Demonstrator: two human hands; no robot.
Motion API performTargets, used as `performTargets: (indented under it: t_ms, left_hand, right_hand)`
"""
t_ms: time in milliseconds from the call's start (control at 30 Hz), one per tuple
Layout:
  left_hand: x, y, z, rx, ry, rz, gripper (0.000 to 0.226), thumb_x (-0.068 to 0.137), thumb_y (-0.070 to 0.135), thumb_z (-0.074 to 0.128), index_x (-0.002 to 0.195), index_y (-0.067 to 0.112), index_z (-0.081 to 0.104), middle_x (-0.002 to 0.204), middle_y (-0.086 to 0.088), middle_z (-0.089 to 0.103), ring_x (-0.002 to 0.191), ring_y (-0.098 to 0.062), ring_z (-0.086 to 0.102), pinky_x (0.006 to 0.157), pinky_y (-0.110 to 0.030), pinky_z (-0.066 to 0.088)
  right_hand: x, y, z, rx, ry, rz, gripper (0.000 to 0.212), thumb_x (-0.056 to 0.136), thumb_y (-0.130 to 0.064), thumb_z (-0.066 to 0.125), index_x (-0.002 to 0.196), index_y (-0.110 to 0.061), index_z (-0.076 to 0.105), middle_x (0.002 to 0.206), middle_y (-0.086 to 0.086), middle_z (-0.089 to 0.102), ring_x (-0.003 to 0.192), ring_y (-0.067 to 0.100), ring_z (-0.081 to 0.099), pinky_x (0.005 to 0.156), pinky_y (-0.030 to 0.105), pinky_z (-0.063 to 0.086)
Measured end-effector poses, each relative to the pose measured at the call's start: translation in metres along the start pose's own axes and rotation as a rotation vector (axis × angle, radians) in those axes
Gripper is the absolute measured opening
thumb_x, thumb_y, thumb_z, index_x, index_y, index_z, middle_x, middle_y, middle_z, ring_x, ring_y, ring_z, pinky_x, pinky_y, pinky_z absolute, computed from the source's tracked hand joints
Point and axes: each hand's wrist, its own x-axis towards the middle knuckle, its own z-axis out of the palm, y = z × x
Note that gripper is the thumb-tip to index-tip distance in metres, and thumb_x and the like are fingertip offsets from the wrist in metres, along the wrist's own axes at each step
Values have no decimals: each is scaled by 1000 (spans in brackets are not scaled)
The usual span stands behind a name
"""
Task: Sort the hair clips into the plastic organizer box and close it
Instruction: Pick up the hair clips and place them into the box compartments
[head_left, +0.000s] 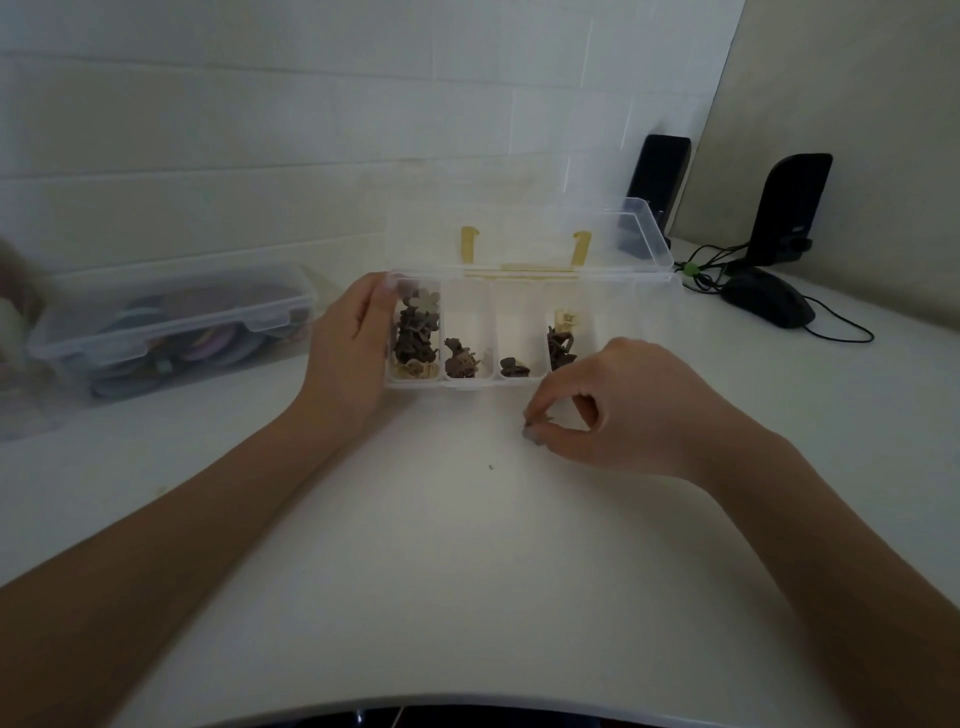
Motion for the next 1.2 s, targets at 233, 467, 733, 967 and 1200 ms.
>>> performTargets:
  t_ms: [233,467,733,967,1200]
  left_hand:
    - [0,0,0,7,6,-5,26,102,24,35,101,19,61,92,2,60,72,15,50,70,-5,38]
    - [0,-1,-1,-22,-4,-1,29,103,26,34,103,17,62,91,15,60,81,13,53,75,-11,43]
    - [-3,2,1,-39,13,6,29,103,23,34,101,16,62,89,15,60,78,15,53,71,-3,38]
    - [-7,7,3,-69,8,13,28,103,23,34,99,17,62,86,18,60,73,13,53,67,-5,40]
    - [-5,9,0,-180,-8,-45,32,103,21,32,97,15,62,83,13,60,74,11,56,72,-5,41]
  right_hand:
    - [3,1,4,135,-76,55,7,81,-35,66,86,-38,69,51,-15,47,60,-9,50,53,16,33]
    - [6,7,1,483,173,74,7,78,-16,72,80,-23,74,58,-8,60,50,5,44,51,10,32]
    - [9,-1,5,792,261,74,8,80,-6,70,77,-13,70,70,4,68,54,16,58,49,18,49]
    - [45,-29,12,548,474,-10,4,80,-16,71,79,-19,71,74,-9,70,67,4,60,58,8,37]
    - [83,-37,27,243,475,-47,3,81,-24,69,81,-21,70,82,-6,62,79,5,42,61,37,49]
